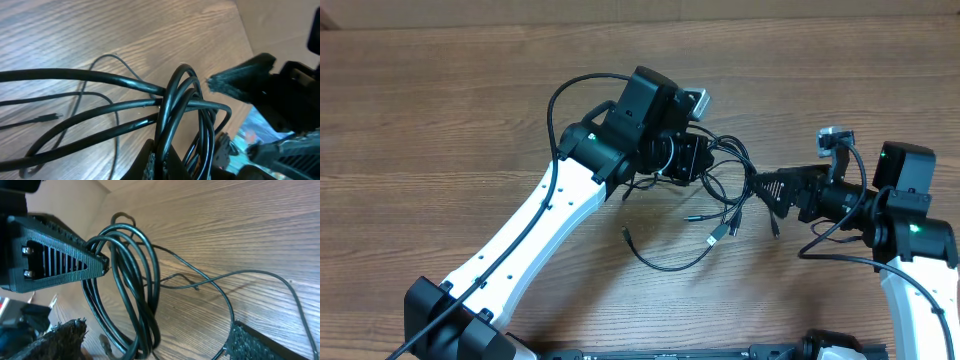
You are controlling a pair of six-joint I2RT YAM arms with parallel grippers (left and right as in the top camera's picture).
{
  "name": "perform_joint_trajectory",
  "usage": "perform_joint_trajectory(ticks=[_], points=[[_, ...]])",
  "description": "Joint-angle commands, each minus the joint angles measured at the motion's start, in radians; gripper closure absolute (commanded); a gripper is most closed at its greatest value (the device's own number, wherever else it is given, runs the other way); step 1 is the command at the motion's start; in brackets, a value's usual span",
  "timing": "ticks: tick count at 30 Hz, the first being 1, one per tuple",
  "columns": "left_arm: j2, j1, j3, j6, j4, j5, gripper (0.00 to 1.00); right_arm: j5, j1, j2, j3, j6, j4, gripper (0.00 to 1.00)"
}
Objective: Untangle cables
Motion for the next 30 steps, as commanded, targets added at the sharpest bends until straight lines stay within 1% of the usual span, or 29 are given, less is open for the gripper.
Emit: perform_joint_trajectory(ticks=[1,5,8,9,10,11,12,13,14,16,18,21,23,24,26,28,30], points=[[0.011,-0.001,0.003,0.004,0.005,0.074,0.96,-0.01,0.03,-0.014,0.013,-0.035,0.008,0.08],[0.011,-0.002,0.003,-0.006,0.005,0.125,0.96,-0.009,0.057,-0.014,0.013,-0.076,0.009,0.1],[0.011,-0.002,0.003,-0.007,0.005,0.169,0.96,-0.008,0.059,-0.014,0.013,-0.079,0.02,0.19],[0.011,-0.002,0.003,-0.007,0.005,0.182,0.96,-0.008,0.059,-0.014,0.013,-0.079,0.023,0.2],[0.011,-0.002,0.003,-0.006,0.005,0.198,0.96,-0.008,0.059,-0.014,0.013,-0.079,0.026,0.26],[0.011,-0.004,0.003,-0.006,0.005,0.199,0.96,-0.009,0.059,-0.014,0.013,-0.079,0.027,0.36],[0.011,-0.005,0.003,-0.006,0.005,0.196,0.96,-0.008,0.059,-0.014,0.013,-0.079,0.027,0.43],[0.011,-0.006,0.003,-0.006,0.005,0.194,0.96,-0.008,0.059,-0.014,0.013,-0.079,0.027,0.46],[0.011,-0.006,0.002,-0.006,0.005,0.191,0.96,-0.008,0.059,-0.014,0.013,-0.079,0.027,0.53],[0.011,-0.006,0.003,-0.006,0.005,0.178,0.96,-0.009,0.059,-0.014,0.013,-0.079,0.026,0.6],[0.011,-0.006,0.003,-0.006,0.005,0.149,0.96,-0.009,0.059,-0.014,0.013,-0.079,0.026,0.7],[0.011,-0.006,0.003,-0.006,0.002,0.08,0.96,-0.009,0.059,-0.014,0.013,-0.079,0.013,0.77],[0.011,-0.006,0.003,-0.018,-0.016,-0.01,0.96,-0.009,0.059,-0.014,0.013,-0.079,0.0,0.8],[0.011,-0.005,0.003,-0.059,-0.04,-0.099,0.96,-0.009,0.059,-0.014,0.013,-0.079,-0.013,0.82],[0.011,-0.003,0.003,-0.139,-0.072,-0.216,0.96,-0.009,0.059,-0.014,0.013,-0.079,-0.029,0.83],[0.011,-0.003,0.003,-0.21,-0.088,-0.267,0.96,-0.009,0.059,-0.014,0.013,-0.079,-0.039,0.84],[0.011,-0.003,0.002,-0.241,-0.086,-0.268,0.96,-0.009,0.059,-0.014,0.013,-0.079,-0.046,0.84]])
